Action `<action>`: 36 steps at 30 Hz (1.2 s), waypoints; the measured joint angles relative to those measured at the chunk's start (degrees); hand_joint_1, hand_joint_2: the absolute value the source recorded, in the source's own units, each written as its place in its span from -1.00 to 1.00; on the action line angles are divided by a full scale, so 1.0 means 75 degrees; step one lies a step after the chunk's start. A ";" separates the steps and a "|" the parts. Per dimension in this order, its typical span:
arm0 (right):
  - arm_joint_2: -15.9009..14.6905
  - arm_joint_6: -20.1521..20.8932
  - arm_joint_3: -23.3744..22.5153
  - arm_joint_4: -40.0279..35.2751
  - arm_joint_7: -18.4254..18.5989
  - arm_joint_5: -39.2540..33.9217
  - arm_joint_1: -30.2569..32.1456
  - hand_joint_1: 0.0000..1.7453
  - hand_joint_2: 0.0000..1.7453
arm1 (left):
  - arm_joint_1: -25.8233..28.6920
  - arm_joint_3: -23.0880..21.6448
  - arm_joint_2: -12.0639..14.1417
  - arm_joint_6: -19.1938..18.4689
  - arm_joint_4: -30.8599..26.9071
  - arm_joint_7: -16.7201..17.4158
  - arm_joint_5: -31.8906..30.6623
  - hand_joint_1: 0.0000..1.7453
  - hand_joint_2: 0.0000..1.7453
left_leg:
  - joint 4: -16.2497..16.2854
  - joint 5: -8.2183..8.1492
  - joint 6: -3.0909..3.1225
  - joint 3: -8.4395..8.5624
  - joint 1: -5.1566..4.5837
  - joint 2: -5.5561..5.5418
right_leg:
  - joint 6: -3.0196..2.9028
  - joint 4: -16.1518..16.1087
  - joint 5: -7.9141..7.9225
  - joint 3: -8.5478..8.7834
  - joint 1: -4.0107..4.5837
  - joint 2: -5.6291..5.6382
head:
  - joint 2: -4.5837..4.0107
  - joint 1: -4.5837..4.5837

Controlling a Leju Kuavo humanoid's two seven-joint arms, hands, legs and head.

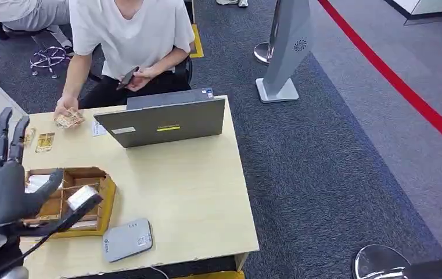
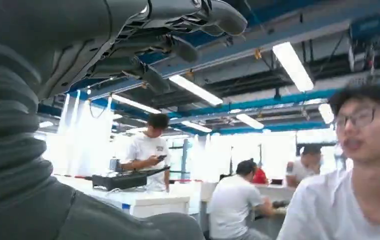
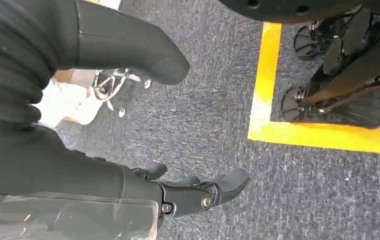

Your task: Pass the card to the sensor for recognition and then transmit it.

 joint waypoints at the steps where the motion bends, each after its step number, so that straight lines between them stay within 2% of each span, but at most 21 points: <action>1: 0.0128 0.0169 -0.0087 -0.0256 0.0000 0.0012 0.0044 -1.00 1.00 | 0.0670 0.0239 0.0085 0.0626 -0.0342 -0.0190 0.0221 -1.00 1.00 | 0.0000 -0.0008 0.0001 0.0009 0.0000 0.0020 | -0.0012 0.0001 -0.0012 -0.0001 0.0000 0.0017 | 0.0000 0.0000; 3: 0.0385 0.0542 -0.0277 -0.0798 -0.0002 0.0021 0.0134 -1.00 1.00 | 0.1912 0.0867 0.0123 0.1753 -0.0797 -0.0690 0.0940 -1.00 1.00 | 0.0000 -0.0018 -0.0007 0.0016 0.0003 0.0018 | -0.0008 -0.0001 -0.0026 -0.0005 0.0002 0.0018 | 0.0000 0.0000; 5: 0.0609 0.0828 -0.0431 -0.1268 -0.0003 0.0021 0.0184 -1.00 1.00 | 0.2809 0.1489 0.0109 0.2239 -0.1065 -0.1209 0.1606 -1.00 1.00 | 0.0000 -0.0021 -0.0002 0.0013 0.0005 -0.0011 | -0.0007 -0.0004 -0.0051 -0.0001 0.0004 -0.0011 | 0.0000 -0.0003; 9: 0.0898 0.0954 -0.0586 -0.1855 -0.0003 0.0021 0.0160 -1.00 1.00 | 0.3636 0.2202 0.0027 0.2084 -0.1416 -0.1537 0.1905 -1.00 1.00 | -0.0001 -0.0023 0.0001 0.0007 0.0006 -0.0056 | -0.0005 -0.0002 -0.0060 0.0010 0.0004 -0.0065 | 0.0000 -0.0003; 11: 0.1017 0.1023 -0.0653 -0.2105 0.0029 0.0023 0.0150 -1.00 1.00 | 0.3921 0.2549 -0.0178 0.1696 -0.1538 -0.1835 0.2849 -1.00 1.00 | -0.0001 -0.0023 0.0001 0.0010 0.0004 -0.0050 | -0.0007 -0.0002 -0.0056 0.0027 0.0002 -0.0060 | 0.0000 -0.0003; 13: 0.1137 0.1184 -0.0753 -0.2421 0.0085 0.0021 0.0168 -1.00 1.00 | 0.4055 0.3358 -0.0920 0.0361 -0.1570 -0.2647 0.5081 -1.00 1.00 | -0.0001 -0.0023 0.0002 0.0017 0.0000 -0.0042 | -0.0002 -0.0006 -0.0051 0.0025 -0.0002 -0.0046 | 0.0000 -0.0009; 14: 0.1207 0.1266 -0.0788 -0.2573 0.0108 0.0021 0.0195 -1.00 1.00 | 0.3884 0.3962 -0.1509 -0.0734 -0.1558 -0.2966 0.6396 -1.00 1.00 | 0.0000 -0.0019 0.0008 0.0018 0.0000 -0.0046 | 0.0003 -0.0010 -0.0048 0.0019 -0.0001 -0.0046 | 0.0000 -0.0012; 16: 0.1318 0.1426 -0.0811 -0.2846 0.0128 0.0023 0.0233 -1.00 1.00 | 0.3216 0.5843 -0.2516 -0.3876 -0.1351 -0.3178 0.8719 -1.00 1.00 | 0.0001 -0.0010 0.0022 0.0009 0.0005 -0.0059 | 0.0016 -0.0016 -0.0040 0.0018 0.0003 -0.0061 | 0.0000 0.0012; 17: 0.1385 0.1476 -0.0814 -0.2951 0.0131 0.0023 0.0227 -1.00 1.00 | 0.2834 0.6900 -0.2900 -0.5212 -0.1173 -0.3301 0.9221 -1.00 1.00 | 0.0001 -0.0010 0.0021 0.0012 0.0002 -0.0049 | 0.0015 -0.0015 -0.0037 0.0017 0.0000 -0.0057 | 0.0000 0.0038; 18: 0.1399 0.1490 -0.0814 -0.3040 0.0134 0.0023 0.0226 -1.00 1.00 | 0.2515 0.7759 -0.3192 -0.6033 -0.1020 -0.3275 0.9299 -1.00 -1.00 | 0.0001 -0.0011 0.0020 0.0021 0.0002 -0.0035 | 0.0012 -0.0015 -0.0034 0.0021 0.0000 -0.0036 | 0.0000 0.0020; 19: 0.1449 0.1490 -0.0814 -0.3111 0.0155 0.0023 0.0239 -1.00 1.00 | 0.2140 0.8592 -0.3454 -0.6555 -0.0817 -0.2969 0.9219 -1.00 -1.00 | 0.0000 -0.0012 0.0020 0.0025 -0.0002 -0.0020 | 0.0011 -0.0014 -0.0032 0.0032 -0.0003 -0.0024 | 0.0000 0.0017; 20: 0.1452 0.1484 -0.0814 -0.3181 0.0172 0.0023 0.0252 -1.00 1.00 | 0.1824 0.9306 -0.3690 -0.6656 -0.0572 -0.2444 0.9275 -1.00 1.00 | 0.0000 -0.0012 0.0020 0.0026 -0.0002 -0.0013 | 0.0011 -0.0013 -0.0032 0.0032 -0.0003 -0.0019 | 0.0000 0.0008; 21: 0.1484 0.1481 -0.0811 -0.3234 0.0169 0.0023 0.0266 -1.00 1.00 | 0.1429 1.0071 -0.3950 -0.6483 -0.0225 -0.1884 0.9286 -1.00 1.00 | -0.0001 -0.0012 0.0020 0.0026 -0.0001 -0.0013 | 0.0011 -0.0012 -0.0031 0.0035 -0.0002 -0.0021 | 0.0000 0.0011; 22: 0.1492 0.1481 -0.0808 -0.3309 0.0163 0.0021 0.0273 -1.00 1.00 | 0.1051 1.0850 -0.4201 -0.5965 0.0385 -0.1225 0.9187 -1.00 1.00 | -0.0002 -0.0012 0.0020 0.0031 -0.0001 -0.0009 | 0.0011 -0.0008 -0.0031 0.0036 -0.0002 -0.0017 | 0.0000 -0.0003; 24: 0.1492 0.1453 -0.0796 -0.3382 0.0126 0.0023 0.0308 -1.00 1.00 | 0.0800 1.1953 -0.4513 -0.5006 0.1390 -0.0653 0.9059 -1.00 1.00 | -0.0002 -0.0034 0.0004 0.0055 0.0000 0.0010 | 0.0011 -0.0011 -0.0032 0.0042 -0.0002 0.0012 | 0.0000 -0.0006; 26: 0.1469 0.1233 -0.0662 -0.3388 0.0137 0.0021 0.0390 -1.00 1.00 | 0.0555 1.2577 -0.4785 -0.3919 0.2566 -0.0064 0.8819 -1.00 1.00 | -0.0002 -0.0030 0.0012 0.0053 -0.0007 -0.0021 | 0.0018 -0.0015 -0.0040 0.0052 -0.0007 -0.0023 | 0.0000 -0.0003; 27: 0.1419 0.1067 -0.0542 -0.3332 0.0196 0.0021 0.0395 -1.00 1.00 | 0.0459 1.2863 -0.4896 -0.3246 0.3419 0.0002 0.8603 -1.00 1.00 | -0.0002 -0.0033 0.0015 0.0052 -0.0006 -0.0030 | 0.0018 -0.0017 -0.0040 0.0056 -0.0007 -0.0032 | 0.0000 -0.0003; 29: 0.1262 0.0682 -0.0300 -0.3093 0.0271 0.0021 0.0382 -1.00 1.00 | 0.0329 1.3238 -0.5082 -0.2522 0.4931 -0.0328 0.8233 -1.00 1.00 | -0.0001 -0.0036 0.0022 0.0054 -0.0006 -0.0035 | 0.0022 -0.0033 -0.0043 0.0055 -0.0008 -0.0038 | 0.0000 -0.0015; 31: 0.1125 0.0496 -0.0161 -0.2886 0.0324 0.0023 0.0379 -1.00 1.00 | 0.0230 1.3287 -0.5263 -0.2319 0.5921 -0.0526 0.8082 -1.00 1.00 | -0.0001 -0.0038 0.0051 0.0051 -0.0001 -0.0079 | 0.0043 -0.0051 -0.0055 0.0086 -0.0004 -0.0083 | 0.0000 0.0014; 34: 0.0930 0.0234 0.0102 -0.2621 0.0341 0.0021 0.0383 -1.00 1.00 | 0.0047 1.3296 -0.5327 -0.1864 0.7162 -0.0217 0.7519 -1.00 1.00 | 0.0000 -0.0037 0.0063 0.0059 -0.0013 -0.0098 | 0.0050 -0.0058 -0.0049 0.0117 -0.0014 -0.0105 | 0.0000 0.0032; 36: 0.0834 0.0138 0.0305 -0.2475 0.0332 0.0021 0.0411 -1.00 1.00 | -0.0019 1.3293 -0.5356 -0.1652 0.7972 -0.0269 0.7243 -1.00 1.00 | 0.0002 -0.0035 0.0065 0.0066 -0.0017 -0.0094 | 0.0056 -0.0058 -0.0044 0.0114 -0.0019 -0.0099 | 0.0000 0.0023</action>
